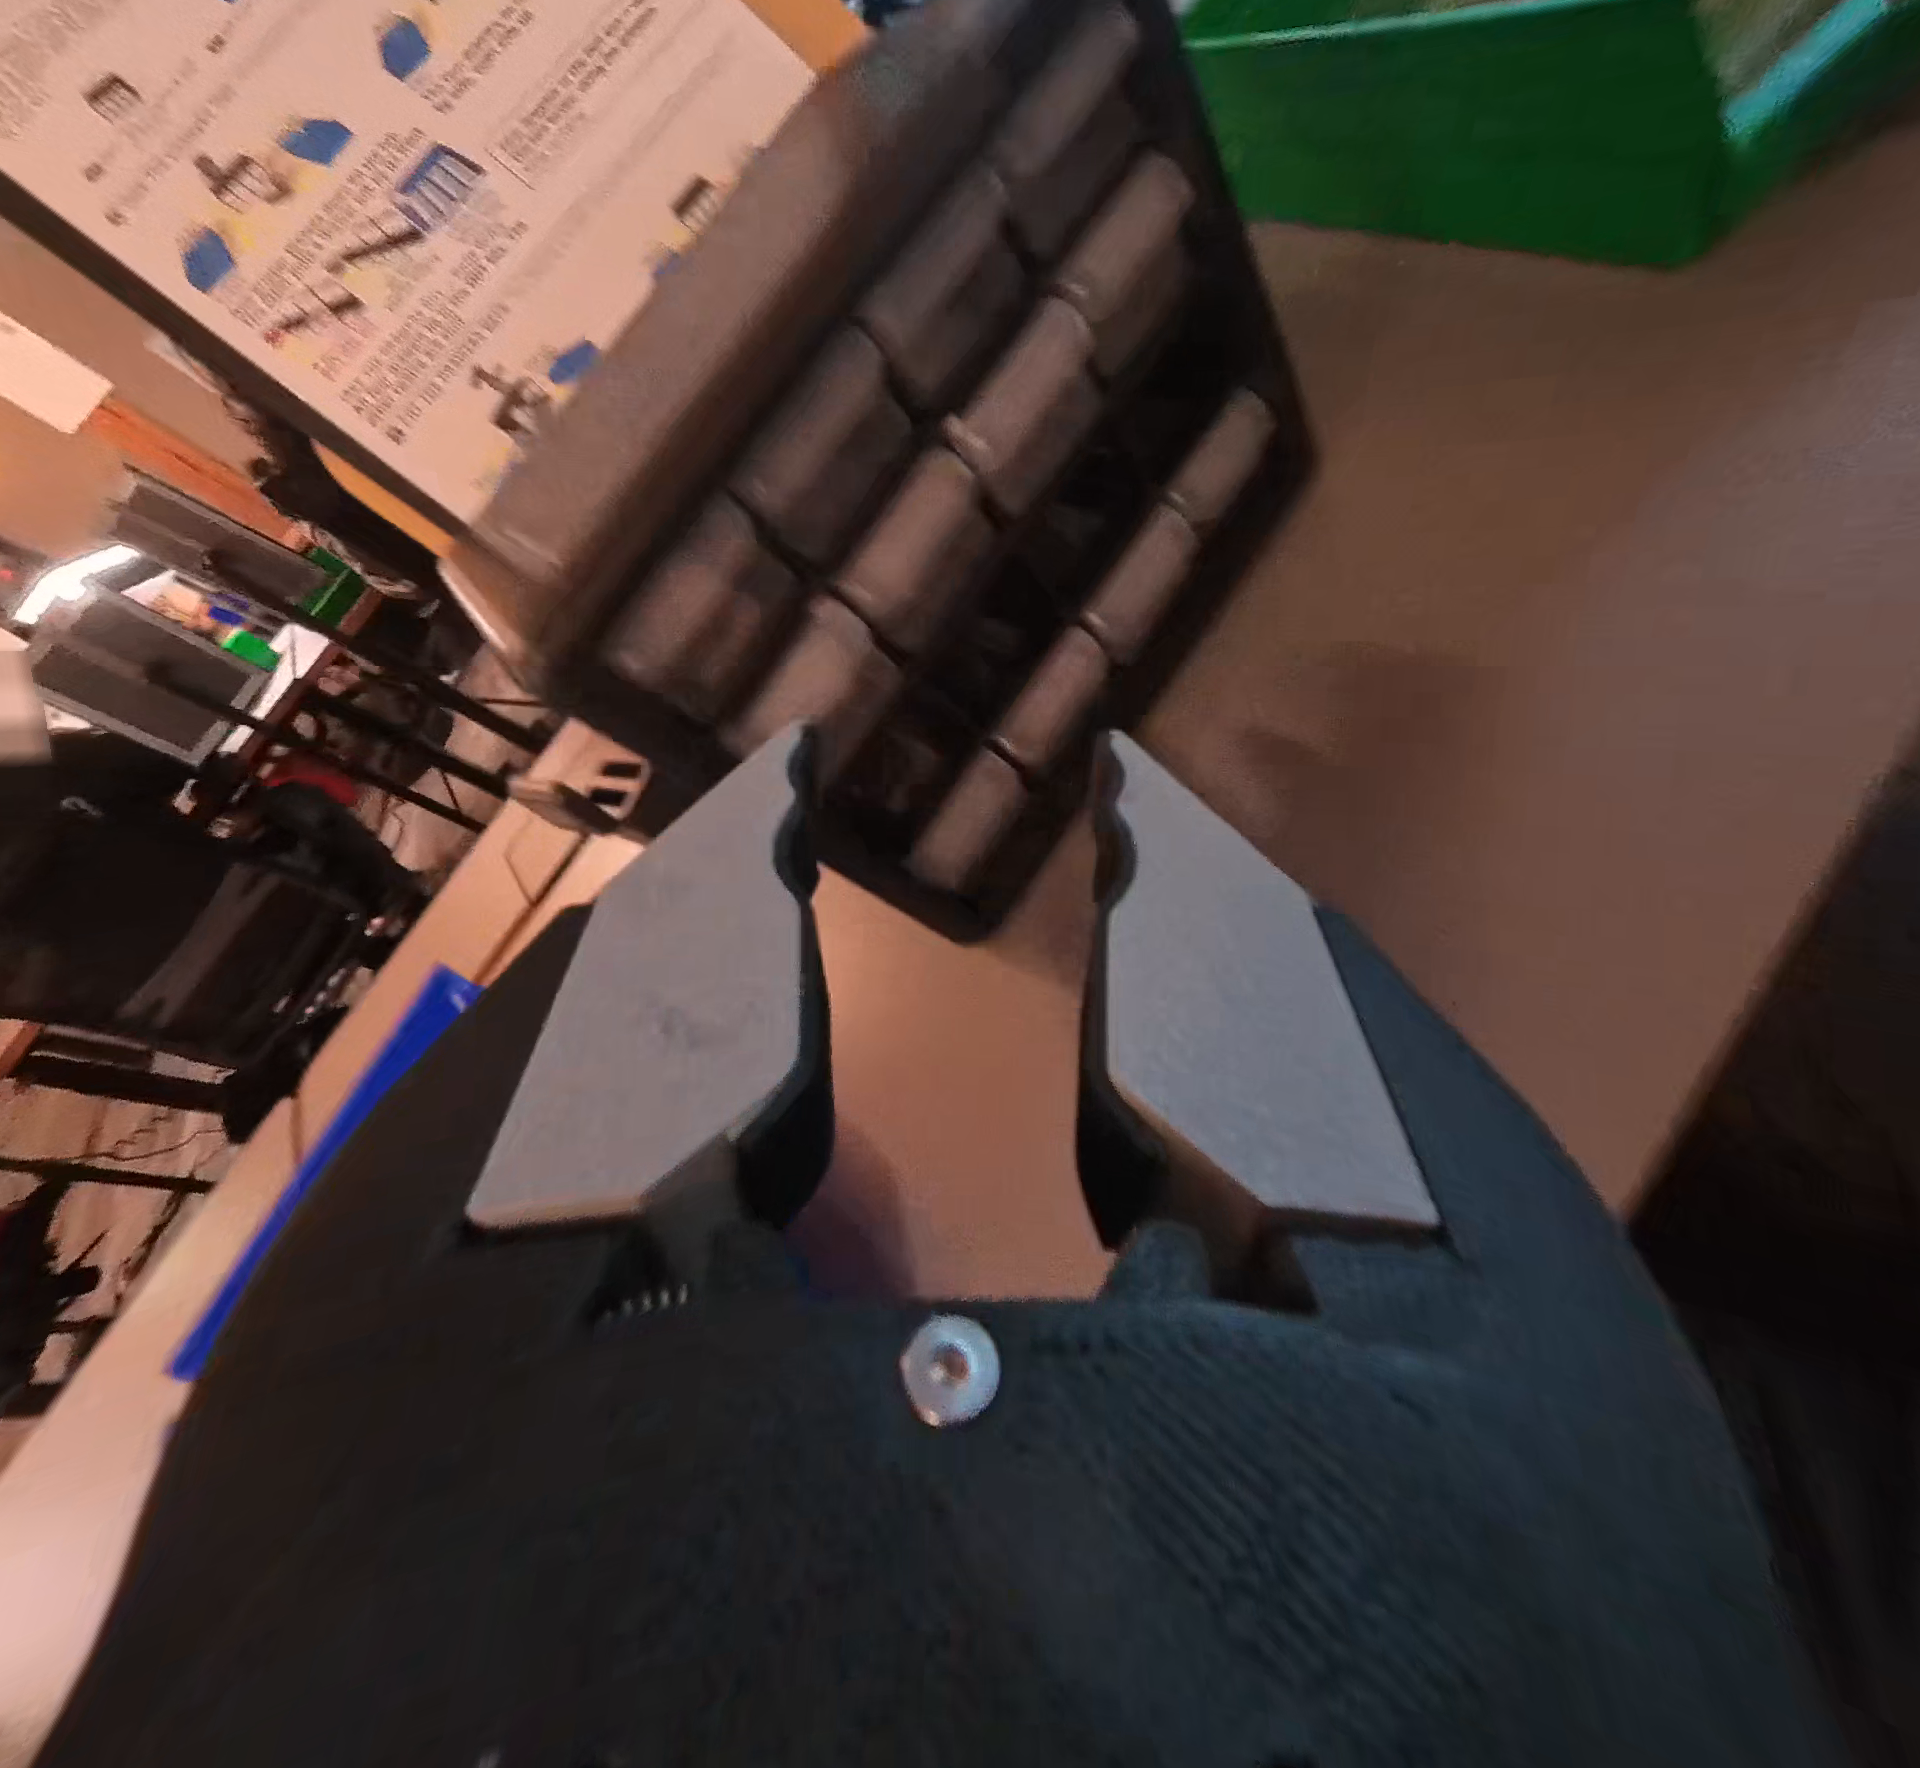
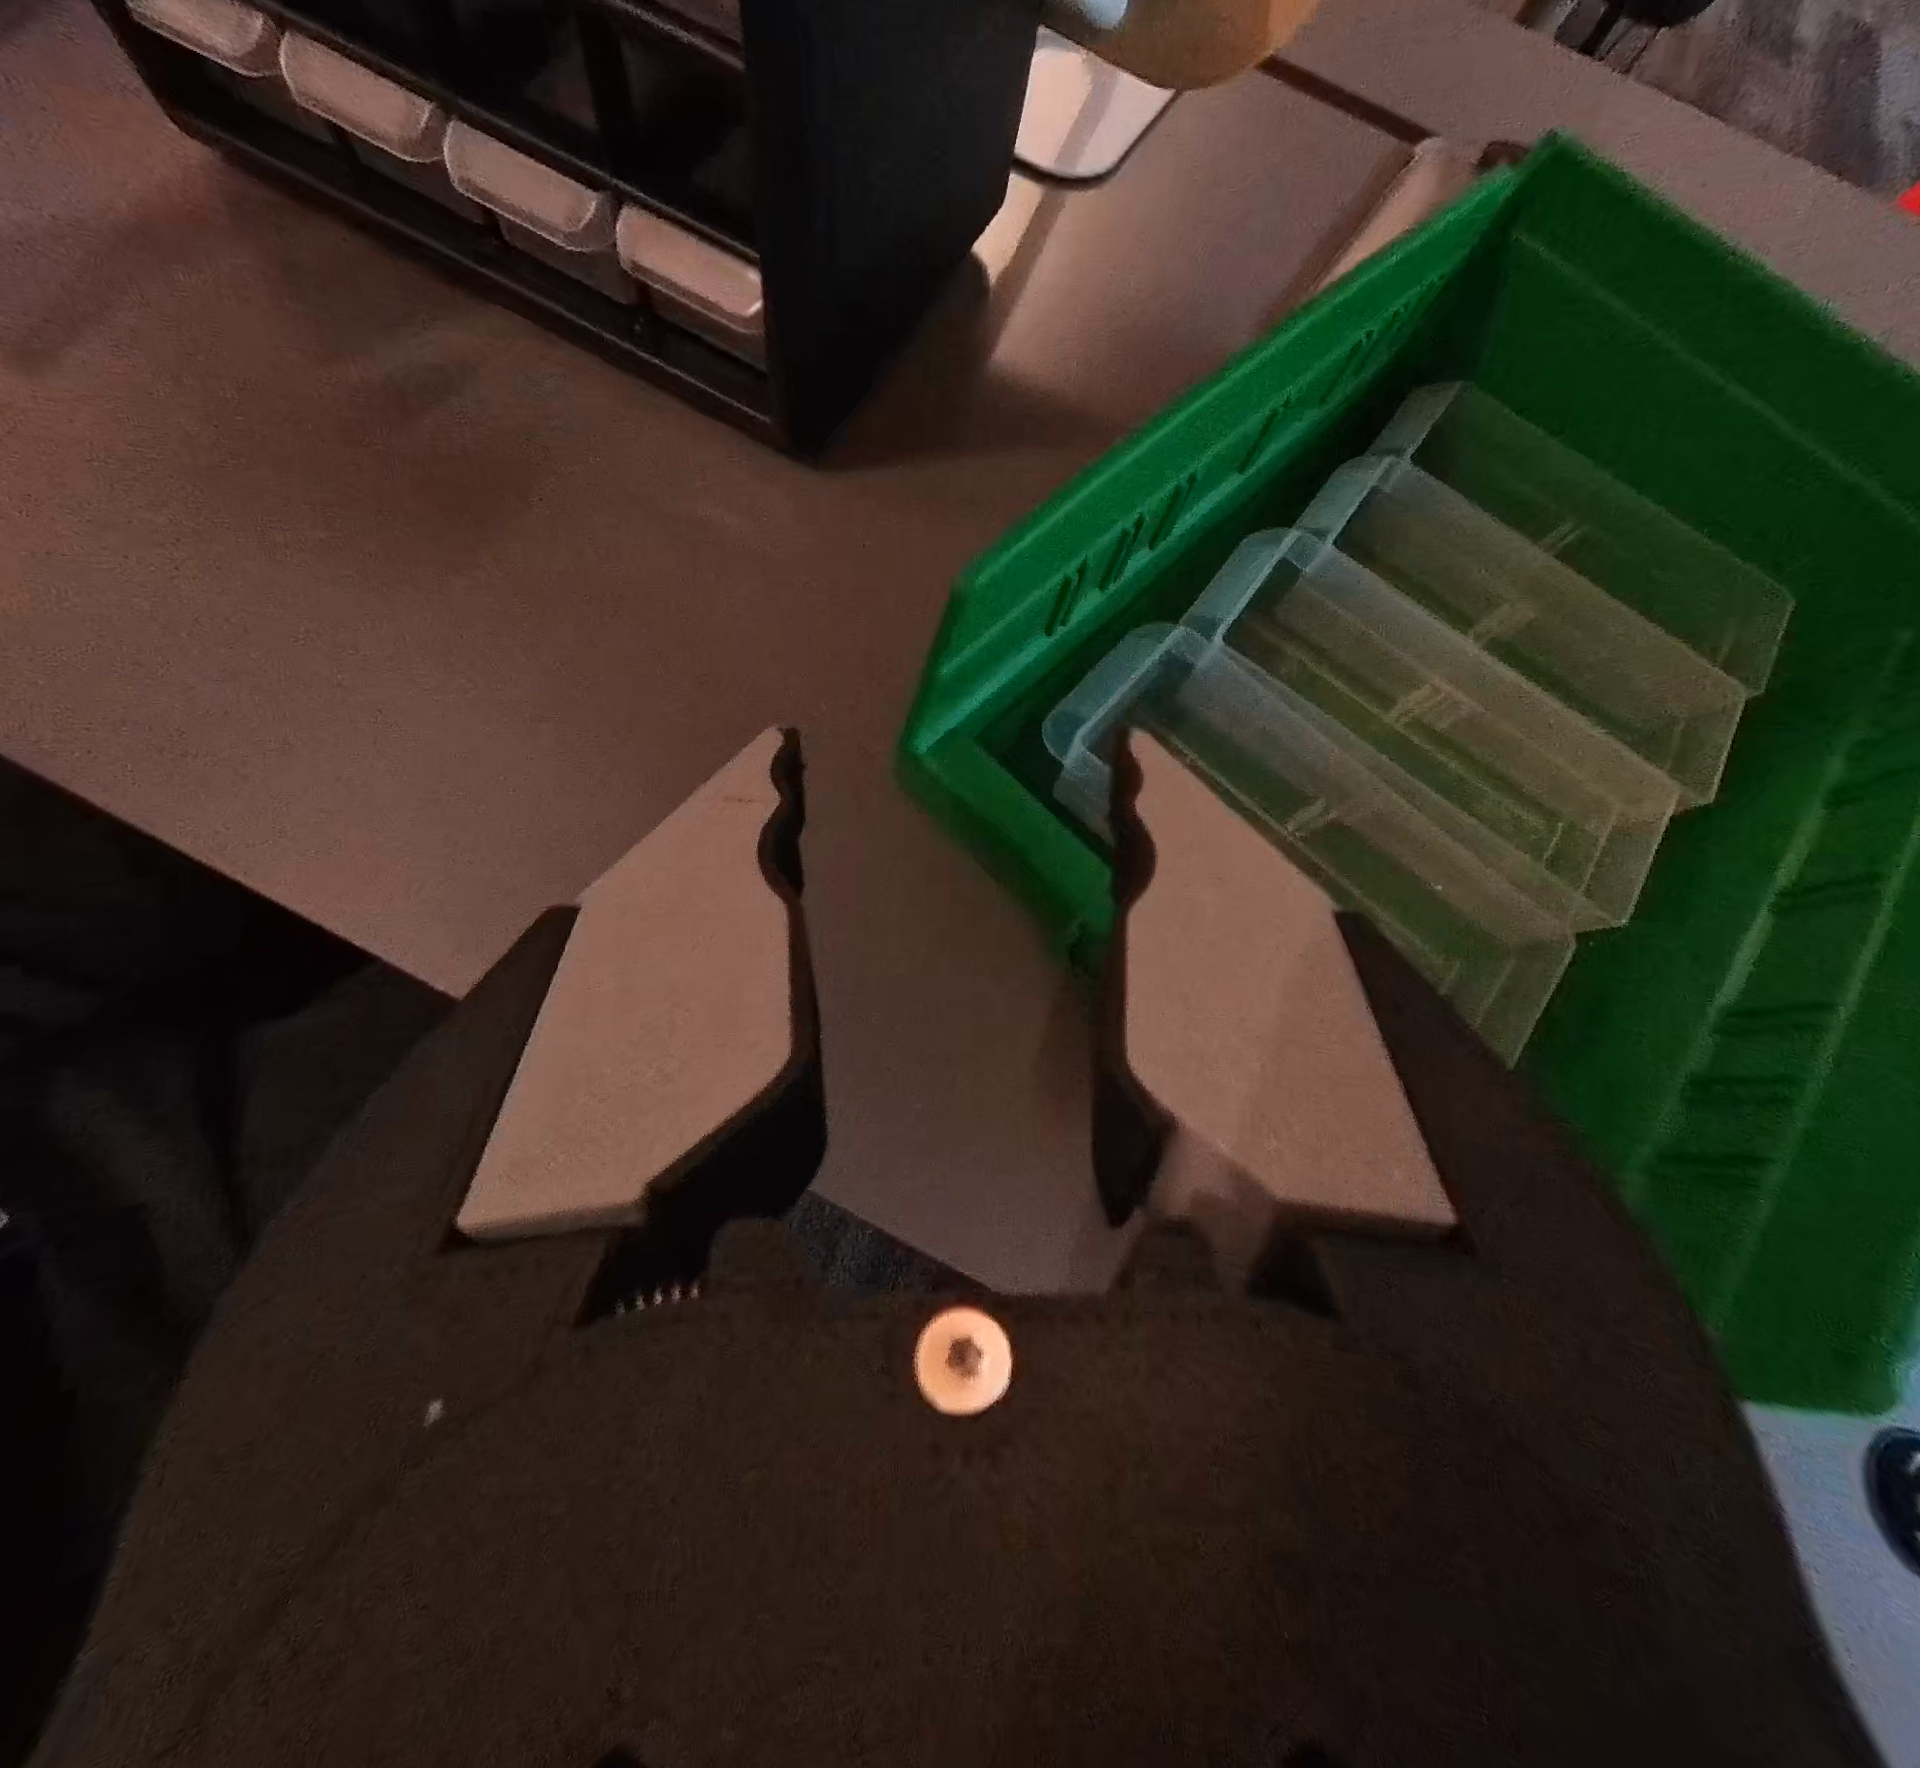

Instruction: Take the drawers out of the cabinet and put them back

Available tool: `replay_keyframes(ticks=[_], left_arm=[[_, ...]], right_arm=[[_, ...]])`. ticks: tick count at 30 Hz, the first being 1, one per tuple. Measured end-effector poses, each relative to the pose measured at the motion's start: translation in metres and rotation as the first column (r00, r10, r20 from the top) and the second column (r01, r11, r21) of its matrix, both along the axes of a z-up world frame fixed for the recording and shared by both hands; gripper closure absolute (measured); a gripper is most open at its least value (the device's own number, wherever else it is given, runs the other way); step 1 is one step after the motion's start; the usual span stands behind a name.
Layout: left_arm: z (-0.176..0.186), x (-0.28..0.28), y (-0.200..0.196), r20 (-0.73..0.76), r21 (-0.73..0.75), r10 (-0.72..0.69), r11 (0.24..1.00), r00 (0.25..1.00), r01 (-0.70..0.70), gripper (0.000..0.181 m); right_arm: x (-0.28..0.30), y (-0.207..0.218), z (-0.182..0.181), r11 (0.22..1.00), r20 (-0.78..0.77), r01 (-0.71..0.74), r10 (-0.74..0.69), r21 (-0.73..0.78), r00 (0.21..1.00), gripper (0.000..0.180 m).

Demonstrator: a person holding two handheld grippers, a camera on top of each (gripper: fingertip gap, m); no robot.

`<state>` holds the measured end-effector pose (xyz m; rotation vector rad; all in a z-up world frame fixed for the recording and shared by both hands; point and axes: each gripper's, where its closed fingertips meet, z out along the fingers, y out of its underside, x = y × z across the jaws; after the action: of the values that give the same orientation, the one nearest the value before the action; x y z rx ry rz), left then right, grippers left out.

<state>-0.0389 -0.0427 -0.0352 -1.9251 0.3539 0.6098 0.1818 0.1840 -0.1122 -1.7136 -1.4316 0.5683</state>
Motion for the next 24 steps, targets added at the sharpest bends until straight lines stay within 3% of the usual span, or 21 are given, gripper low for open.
replay_keyframes(ticks=[4, 9, 11, 13, 24], left_arm=[[-0.054, 0.024, -0.047, 0.165, 0.009, -0.013, 1.0, 0.986, 0.012, 0.129], [-0.114, 0.038, -0.062, 0.302, -0.002, 0.042, 0.999, 0.952, -0.044, 0.127], [-0.121, 0.038, -0.057, 0.341, 0.045, 0.071, 0.995, 0.937, -0.091, 0.133], [-0.121, 0.031, -0.055, 0.339, 0.098, 0.114, 0.983, 0.934, -0.155, 0.136], [-0.13, -0.004, -0.075, 0.344, 0.091, 0.193, 0.967, 0.919, -0.238, 0.135]], right_arm=[[0.016, -0.001, -0.022, 0.999, -0.036, 0.048, -0.047, 0.024, 0.998, 0.114], [0.009, -0.008, -0.03, 0.989, -0.081, 0.099, -0.09, 0.113, 0.993, 0.103], [0.005, -0.004, -0.03, 0.976, -0.084, 0.132, -0.119, 0.173, 0.989, 0.086], [0.003, -0.001, -0.033, 0.969, -0.067, 0.146, -0.135, 0.198, 0.989, 0.082], [0.003, 0.012, -0.037, 0.962, -0.15, 0.209, -0.184, 0.177, 0.972, 0.082]])
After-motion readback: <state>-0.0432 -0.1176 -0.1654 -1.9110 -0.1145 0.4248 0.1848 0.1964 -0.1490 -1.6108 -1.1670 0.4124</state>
